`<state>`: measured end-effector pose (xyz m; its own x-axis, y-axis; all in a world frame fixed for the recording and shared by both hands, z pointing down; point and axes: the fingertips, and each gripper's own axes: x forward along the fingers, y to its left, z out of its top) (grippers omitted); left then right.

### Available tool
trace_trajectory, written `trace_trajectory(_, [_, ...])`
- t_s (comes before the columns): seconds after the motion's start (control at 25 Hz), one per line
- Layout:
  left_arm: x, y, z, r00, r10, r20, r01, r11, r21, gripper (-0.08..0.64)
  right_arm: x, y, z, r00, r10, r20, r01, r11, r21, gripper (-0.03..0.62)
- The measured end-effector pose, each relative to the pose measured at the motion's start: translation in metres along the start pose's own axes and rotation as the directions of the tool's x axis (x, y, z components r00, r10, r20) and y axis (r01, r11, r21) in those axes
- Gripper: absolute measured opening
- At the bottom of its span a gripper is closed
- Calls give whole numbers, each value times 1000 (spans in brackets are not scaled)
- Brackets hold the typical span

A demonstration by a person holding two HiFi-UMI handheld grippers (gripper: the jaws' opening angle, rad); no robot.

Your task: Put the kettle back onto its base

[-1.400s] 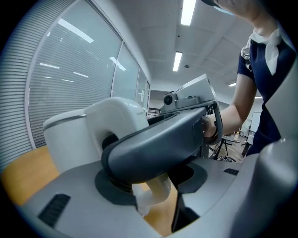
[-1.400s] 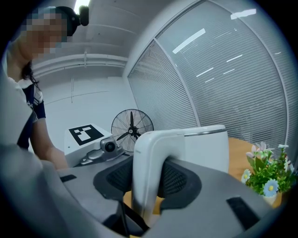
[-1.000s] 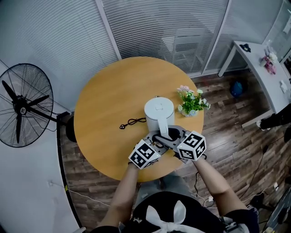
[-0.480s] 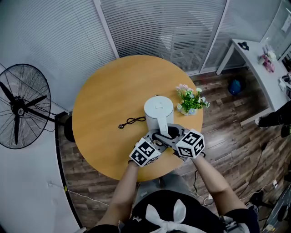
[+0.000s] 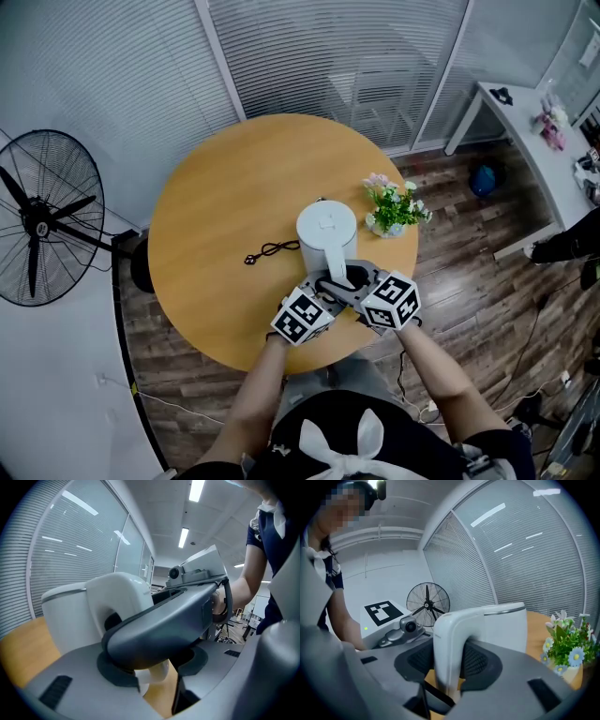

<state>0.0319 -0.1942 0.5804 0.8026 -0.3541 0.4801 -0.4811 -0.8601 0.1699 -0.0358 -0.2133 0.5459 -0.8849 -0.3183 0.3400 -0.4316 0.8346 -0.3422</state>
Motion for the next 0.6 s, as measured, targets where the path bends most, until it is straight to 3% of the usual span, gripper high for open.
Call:
trace_trajectory(0.32, [6, -9, -14, 999, 15, -30, -15, 1000, 10, 181, -8, 5, -14, 1000, -21, -2, 21, 1000, -4, 164])
trace_trajectory(0.6, [4, -18, -14, 1000, 28, -5, -28, 1000, -3, 178, -11, 12, -18, 999, -40, -7, 40, 999, -30, 164])
